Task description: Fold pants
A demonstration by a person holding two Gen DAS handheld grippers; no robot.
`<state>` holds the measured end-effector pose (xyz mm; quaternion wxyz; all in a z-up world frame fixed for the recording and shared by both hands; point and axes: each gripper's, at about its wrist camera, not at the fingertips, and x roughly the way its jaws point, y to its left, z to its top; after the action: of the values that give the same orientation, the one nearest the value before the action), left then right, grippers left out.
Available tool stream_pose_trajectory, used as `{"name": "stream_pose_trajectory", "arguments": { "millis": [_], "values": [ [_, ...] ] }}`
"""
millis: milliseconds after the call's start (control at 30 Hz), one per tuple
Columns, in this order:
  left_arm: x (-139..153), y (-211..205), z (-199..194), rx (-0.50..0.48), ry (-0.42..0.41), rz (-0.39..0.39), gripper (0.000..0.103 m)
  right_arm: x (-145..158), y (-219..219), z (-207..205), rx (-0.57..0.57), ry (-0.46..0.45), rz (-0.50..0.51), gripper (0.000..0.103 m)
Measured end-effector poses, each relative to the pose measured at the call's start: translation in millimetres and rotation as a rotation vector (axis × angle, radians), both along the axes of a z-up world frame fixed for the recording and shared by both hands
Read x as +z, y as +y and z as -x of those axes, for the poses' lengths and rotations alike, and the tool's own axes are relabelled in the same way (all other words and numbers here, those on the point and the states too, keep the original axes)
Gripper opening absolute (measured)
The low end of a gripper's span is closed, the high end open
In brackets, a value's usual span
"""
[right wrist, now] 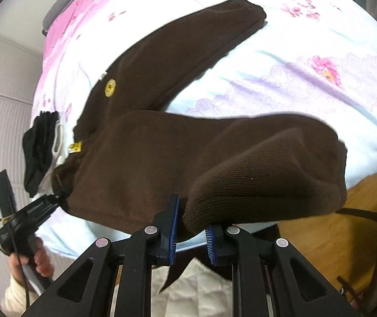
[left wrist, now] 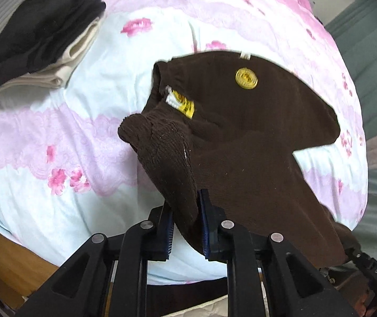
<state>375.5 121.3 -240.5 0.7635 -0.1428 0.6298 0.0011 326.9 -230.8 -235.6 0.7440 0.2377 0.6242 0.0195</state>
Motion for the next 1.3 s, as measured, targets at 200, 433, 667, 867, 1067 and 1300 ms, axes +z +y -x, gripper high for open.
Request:
{"name": "stream_pose_trajectory", "arguments": {
  "millis": [200, 433, 667, 867, 1067, 1300],
  "values": [
    [16.8, -18.2, -35.4, 0.062, -0.011, -0.043, 0.018, 38.2, -11.7, -40.9, 0.025, -0.087, 0.008, 0.019],
    [24.5, -20.8, -102.2, 0.141, -0.022, -0.039, 0.018, 45.1, -21.8, -130.8, -0.013, -0.126, -0.005, 0.019],
    [-0.2, -17.5, -182.7, 0.249, 0.013, -0.049, 0.018, 26.8, -14.2, -234.1, -0.006, -0.091, 0.01, 0.019],
    [-33.0, -17.1, -220.4, 0.285, 0.071, -0.099, 0.018, -11.4, -4.1, -302.7, 0.037, -0.03, 0.058, 0.019],
    [-52.9, -19.0, -235.4, 0.272, 0.106, -0.153, 0.019, -51.4, 9.6, -346.5, 0.091, 0.035, 0.104, 0.019],
    [-60.0, -14.6, -244.5, 0.257, 0.115, -0.118, 0.023, -82.5, 19.8, -375.6, 0.133, 0.093, 0.129, 0.02]
  ]
}}
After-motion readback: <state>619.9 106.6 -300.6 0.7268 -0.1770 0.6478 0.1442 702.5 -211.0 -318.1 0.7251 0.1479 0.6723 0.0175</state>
